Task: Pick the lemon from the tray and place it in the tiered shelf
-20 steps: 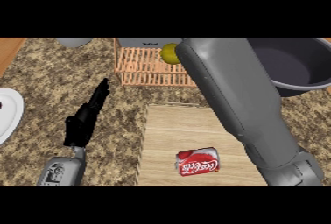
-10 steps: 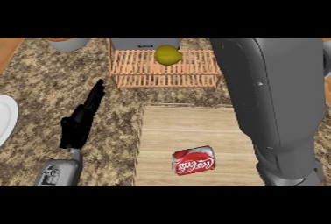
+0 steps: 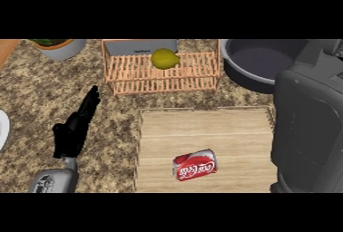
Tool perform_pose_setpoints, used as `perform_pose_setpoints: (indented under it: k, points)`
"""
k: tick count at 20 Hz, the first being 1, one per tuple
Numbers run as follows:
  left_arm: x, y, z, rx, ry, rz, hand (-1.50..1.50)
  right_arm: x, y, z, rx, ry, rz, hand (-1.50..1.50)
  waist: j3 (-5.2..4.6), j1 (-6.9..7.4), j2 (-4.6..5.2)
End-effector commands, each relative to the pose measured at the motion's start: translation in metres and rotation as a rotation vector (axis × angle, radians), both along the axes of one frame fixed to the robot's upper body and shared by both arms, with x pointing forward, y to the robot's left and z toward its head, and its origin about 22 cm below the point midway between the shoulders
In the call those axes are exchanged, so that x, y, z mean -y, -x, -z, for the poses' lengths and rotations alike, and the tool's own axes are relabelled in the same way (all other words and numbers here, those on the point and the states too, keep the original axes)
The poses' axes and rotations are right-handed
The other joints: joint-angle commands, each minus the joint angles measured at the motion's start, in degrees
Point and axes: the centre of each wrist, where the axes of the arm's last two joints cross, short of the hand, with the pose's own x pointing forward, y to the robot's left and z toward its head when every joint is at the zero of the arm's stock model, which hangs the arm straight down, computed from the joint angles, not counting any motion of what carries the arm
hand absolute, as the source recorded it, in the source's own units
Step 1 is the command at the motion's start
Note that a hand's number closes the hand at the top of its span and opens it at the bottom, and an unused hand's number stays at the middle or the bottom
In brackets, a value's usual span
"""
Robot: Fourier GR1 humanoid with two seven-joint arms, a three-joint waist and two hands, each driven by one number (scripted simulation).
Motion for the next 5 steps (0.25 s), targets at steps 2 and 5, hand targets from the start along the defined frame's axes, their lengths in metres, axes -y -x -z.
perform_pose_setpoints:
  k: [2, 5]
  points:
    - [-0.003, 0.000, -0.005, 0.003, 0.011, -0.034, 0.00, 0.027, 0.039, 0.015, -0.217, -0.015, -0.026, -1.50, 0.06, -1.60, -0.59]
    - [-0.013, 0.008, 0.003, -0.028, -0.004, -0.022, 0.00, 0.046, 0.073, 0.018, -0.199, -0.043, -0.045, -1.50, 0.02, -1.37, -0.56]
